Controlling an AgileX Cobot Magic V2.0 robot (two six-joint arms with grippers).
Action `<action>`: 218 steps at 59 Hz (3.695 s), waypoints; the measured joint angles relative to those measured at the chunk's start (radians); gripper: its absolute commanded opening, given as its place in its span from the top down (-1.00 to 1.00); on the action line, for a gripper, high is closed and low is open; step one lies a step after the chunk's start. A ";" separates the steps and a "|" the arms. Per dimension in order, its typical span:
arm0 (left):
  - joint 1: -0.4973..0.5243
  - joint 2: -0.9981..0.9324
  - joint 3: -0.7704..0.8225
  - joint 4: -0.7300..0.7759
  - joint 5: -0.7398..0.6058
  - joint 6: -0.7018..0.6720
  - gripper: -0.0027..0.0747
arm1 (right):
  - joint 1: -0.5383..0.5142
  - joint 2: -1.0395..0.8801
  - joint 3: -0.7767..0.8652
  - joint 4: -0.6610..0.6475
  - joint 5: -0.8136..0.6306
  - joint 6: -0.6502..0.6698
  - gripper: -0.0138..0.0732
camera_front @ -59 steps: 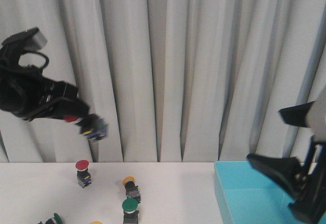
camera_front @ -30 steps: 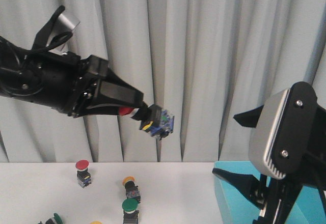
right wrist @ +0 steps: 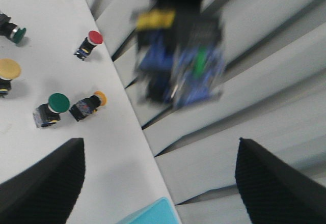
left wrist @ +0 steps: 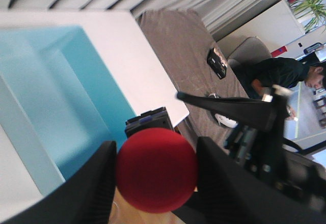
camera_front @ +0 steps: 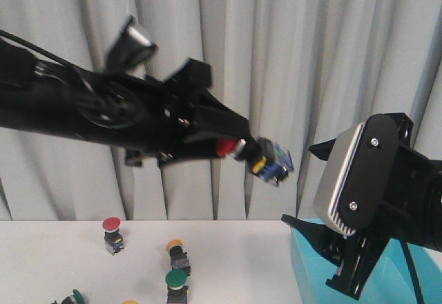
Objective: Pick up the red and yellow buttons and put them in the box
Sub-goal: 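Lift the red button with the left gripper toward the right gripper, then grasp the red button with the right gripper and open the left gripper, then lower the red button into the blue box and open the right gripper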
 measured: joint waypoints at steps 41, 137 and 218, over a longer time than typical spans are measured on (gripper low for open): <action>-0.074 0.081 0.000 -0.149 -0.111 -0.114 0.86 | 0.000 0.000 0.000 -0.060 -0.021 -0.048 -0.65; -0.084 0.081 0.000 -0.179 -0.076 0.201 0.64 | 0.000 0.070 0.000 -0.089 -0.111 0.004 0.70; -0.047 -0.183 -0.033 1.203 -0.045 0.165 0.95 | -0.309 -0.030 0.000 -0.259 -0.074 0.745 0.70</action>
